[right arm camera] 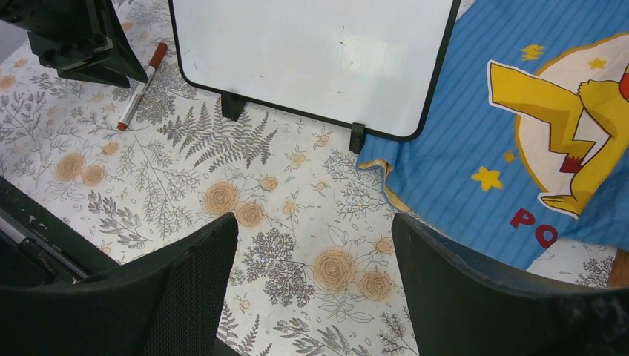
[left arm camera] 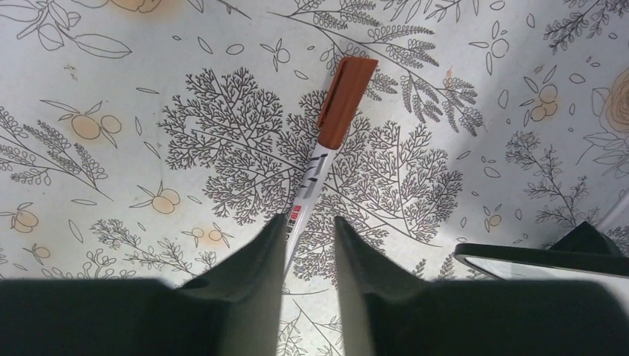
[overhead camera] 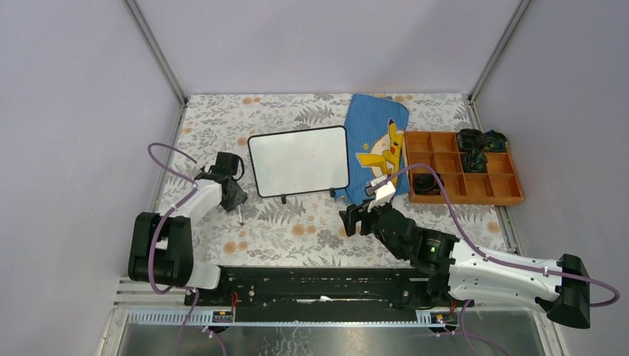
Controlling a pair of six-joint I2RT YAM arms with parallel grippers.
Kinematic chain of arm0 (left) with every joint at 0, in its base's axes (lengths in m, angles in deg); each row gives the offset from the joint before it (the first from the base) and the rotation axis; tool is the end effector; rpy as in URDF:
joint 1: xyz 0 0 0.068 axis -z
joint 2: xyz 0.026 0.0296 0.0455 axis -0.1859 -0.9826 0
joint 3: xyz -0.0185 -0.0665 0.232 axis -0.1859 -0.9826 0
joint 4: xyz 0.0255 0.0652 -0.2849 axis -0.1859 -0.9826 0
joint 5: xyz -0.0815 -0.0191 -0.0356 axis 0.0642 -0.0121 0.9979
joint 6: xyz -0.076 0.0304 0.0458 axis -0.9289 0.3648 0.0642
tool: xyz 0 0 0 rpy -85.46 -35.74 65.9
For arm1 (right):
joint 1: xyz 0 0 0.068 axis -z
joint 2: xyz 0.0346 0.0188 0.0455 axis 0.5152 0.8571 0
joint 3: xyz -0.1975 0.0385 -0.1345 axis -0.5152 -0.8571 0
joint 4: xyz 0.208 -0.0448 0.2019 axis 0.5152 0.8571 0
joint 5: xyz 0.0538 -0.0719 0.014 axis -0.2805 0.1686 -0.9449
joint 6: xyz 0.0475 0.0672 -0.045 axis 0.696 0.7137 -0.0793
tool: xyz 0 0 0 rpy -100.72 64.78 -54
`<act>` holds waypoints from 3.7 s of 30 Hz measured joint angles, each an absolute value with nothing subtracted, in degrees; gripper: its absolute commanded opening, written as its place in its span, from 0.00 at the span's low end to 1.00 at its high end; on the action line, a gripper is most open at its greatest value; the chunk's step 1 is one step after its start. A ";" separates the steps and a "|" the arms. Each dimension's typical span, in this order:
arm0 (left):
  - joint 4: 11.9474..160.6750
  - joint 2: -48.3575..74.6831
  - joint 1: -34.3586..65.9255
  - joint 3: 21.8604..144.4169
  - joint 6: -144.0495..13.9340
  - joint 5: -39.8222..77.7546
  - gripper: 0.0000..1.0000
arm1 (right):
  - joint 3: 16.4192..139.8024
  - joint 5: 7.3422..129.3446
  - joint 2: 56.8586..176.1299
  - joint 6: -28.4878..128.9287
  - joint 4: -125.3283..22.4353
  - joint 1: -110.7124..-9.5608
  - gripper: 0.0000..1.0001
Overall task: Write a sentence on the whiteboard
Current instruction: Pick up the whiteboard marker at the center of the board, then open the whiteboard marker.
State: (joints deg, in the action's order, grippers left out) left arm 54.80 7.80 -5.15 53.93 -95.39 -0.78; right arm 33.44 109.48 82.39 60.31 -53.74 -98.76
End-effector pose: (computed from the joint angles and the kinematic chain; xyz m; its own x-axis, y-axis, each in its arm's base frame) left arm 0.3009 -0.0123 0.0743 -0.6951 -0.5900 -0.4107 -0.5994 0.7911 -0.1221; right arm 0.1515 0.2472 0.2281 -0.2551 0.0168 -0.9668 -0.5175 0.8422 0.1512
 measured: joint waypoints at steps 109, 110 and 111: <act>88.13 60.62 4.38 42.61 -104.15 40.42 0.00 | 49.48 84.76 107.51 77.21 -83.42 -98.76 0.80; 88.28 60.82 4.42 42.61 -104.24 40.46 0.00 | 49.90 84.72 107.86 77.56 -83.42 -98.76 0.78; 88.39 61.00 4.55 42.61 -104.37 40.51 0.00 | 50.42 84.65 108.36 77.91 -83.42 -98.76 0.76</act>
